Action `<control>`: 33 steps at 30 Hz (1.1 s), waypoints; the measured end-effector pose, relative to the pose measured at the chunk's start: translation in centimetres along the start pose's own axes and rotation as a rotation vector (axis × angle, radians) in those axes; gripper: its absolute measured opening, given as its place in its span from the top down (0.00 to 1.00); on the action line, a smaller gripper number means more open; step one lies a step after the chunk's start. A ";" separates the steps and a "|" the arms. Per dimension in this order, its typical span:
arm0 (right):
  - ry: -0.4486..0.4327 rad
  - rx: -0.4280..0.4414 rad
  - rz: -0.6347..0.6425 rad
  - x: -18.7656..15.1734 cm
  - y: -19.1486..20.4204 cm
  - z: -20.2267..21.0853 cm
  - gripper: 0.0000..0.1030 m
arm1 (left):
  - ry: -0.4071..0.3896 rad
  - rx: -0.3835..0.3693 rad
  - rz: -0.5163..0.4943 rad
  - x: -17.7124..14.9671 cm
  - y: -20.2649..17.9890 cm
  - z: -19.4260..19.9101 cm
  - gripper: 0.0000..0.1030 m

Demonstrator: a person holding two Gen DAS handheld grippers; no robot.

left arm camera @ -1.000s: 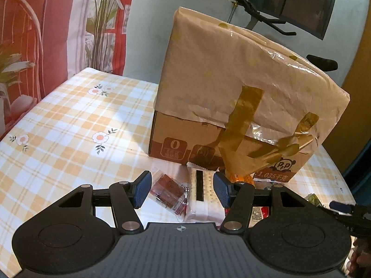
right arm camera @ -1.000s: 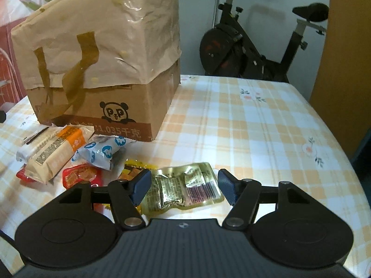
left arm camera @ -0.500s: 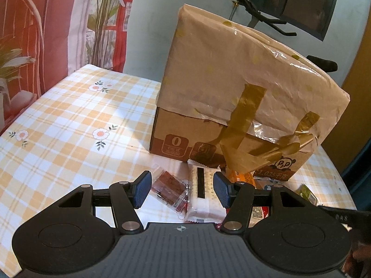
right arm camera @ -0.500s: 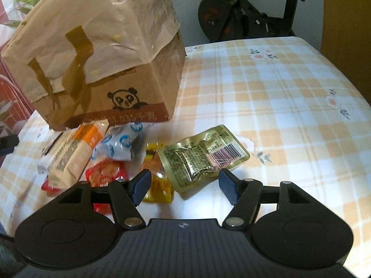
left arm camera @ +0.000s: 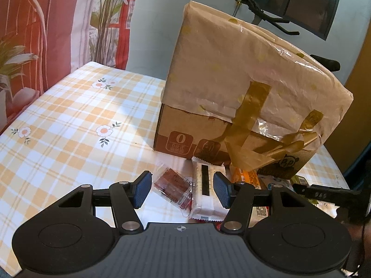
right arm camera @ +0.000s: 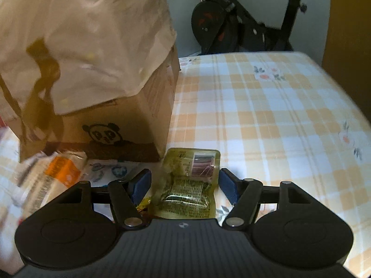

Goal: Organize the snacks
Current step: 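Grasp the green pouch with the right gripper while the left gripper approaches the brown snack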

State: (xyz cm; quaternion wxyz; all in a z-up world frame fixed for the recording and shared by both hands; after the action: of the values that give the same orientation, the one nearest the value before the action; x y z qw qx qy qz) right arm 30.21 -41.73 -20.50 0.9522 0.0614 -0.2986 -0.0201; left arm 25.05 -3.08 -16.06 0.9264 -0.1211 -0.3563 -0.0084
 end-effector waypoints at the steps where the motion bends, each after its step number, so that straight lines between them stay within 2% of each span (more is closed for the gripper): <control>1: -0.008 -0.023 0.023 -0.1 0.4 -0.1 0.32 | 0.001 0.001 0.001 0.0 0.1 0.0 0.41; 4: -0.041 -0.091 0.103 -1.0 1.5 -0.4 0.33 | 0.003 0.004 0.004 0.0 0.2 -0.1 0.41; 8: -0.094 -0.108 0.096 -2.2 1.3 -0.1 0.33 | 0.007 0.009 0.008 0.0 0.4 -0.1 0.41; 11: -0.118 -0.099 0.097 -2.7 1.0 0.2 0.33 | 0.012 0.010 0.005 -0.1 0.3 -0.2 0.41; 13: -0.131 -0.094 0.092 -2.8 0.7 0.3 0.43 | 0.013 0.010 0.002 -0.1 0.3 -0.2 0.41; 15: -0.143 -0.081 0.065 -2.8 0.3 0.5 0.45 | 0.012 0.012 0.002 -0.1 0.4 -0.3 0.41; 20: -0.168 -0.036 0.027 -3.1 -0.2 1.2 0.48 | 0.021 0.022 0.006 -0.2 0.5 -0.4 0.41; 31: -0.190 -0.011 0.014 -3.5 -0.4 1.8 0.50 | 0.081 0.017 0.013 -0.9 0.7 -1.6 0.42; 33: -0.190 -0.008 0.011 -3.5 -0.4 1.7 0.50 | 0.098 0.013 0.021 -1.1 0.9 -1.9 0.48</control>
State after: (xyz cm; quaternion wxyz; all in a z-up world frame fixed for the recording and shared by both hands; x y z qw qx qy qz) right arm 26.38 -42.02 -21.10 0.9198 0.0538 -0.3880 -0.0217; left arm 25.56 -2.71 -18.33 0.9436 -0.1183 -0.3091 -0.0024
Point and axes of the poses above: each gripper's, at about its wrist camera, not at the fingertips, and z roughly against the way its jaws point, y to its left, x to its top, the point moved 4 cm from there along -z, roughly the way its jaws point, and after that the axes turned 6 degrees about y, right-handed, at the moved point
